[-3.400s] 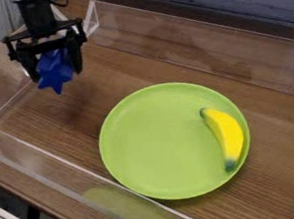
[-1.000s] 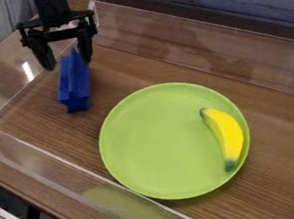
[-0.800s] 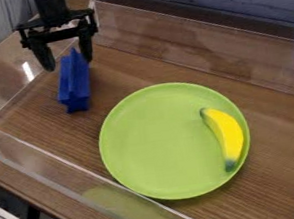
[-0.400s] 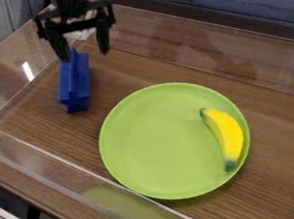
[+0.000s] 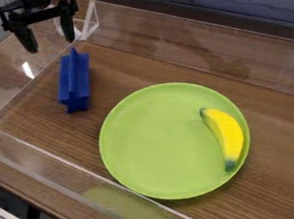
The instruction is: Remove the blue object from inside the green plate and put it on the table
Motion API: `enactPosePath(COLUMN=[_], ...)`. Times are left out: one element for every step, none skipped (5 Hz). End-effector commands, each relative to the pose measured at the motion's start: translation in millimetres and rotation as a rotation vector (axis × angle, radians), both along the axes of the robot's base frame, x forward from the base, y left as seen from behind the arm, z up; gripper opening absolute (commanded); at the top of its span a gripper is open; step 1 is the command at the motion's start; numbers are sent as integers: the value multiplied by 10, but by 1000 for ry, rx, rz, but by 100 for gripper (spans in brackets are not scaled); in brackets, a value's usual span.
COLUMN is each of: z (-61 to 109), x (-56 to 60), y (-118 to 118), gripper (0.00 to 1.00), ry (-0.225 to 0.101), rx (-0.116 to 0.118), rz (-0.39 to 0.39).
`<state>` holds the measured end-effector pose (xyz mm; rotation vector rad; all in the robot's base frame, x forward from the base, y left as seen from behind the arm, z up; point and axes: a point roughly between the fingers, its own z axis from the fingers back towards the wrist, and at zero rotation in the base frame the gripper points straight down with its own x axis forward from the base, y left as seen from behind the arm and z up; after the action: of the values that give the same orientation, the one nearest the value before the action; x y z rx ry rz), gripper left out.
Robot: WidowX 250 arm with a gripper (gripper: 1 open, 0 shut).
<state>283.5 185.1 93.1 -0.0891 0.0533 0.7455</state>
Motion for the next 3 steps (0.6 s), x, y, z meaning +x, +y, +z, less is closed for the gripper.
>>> enactPosePath(z=[58, 99, 160], x=[-8, 19, 48], y=[95, -32, -163], gripper=[100, 100, 100], ry=[-30, -22, -15], rx=[28, 21, 15], rz=[-36, 12, 57])
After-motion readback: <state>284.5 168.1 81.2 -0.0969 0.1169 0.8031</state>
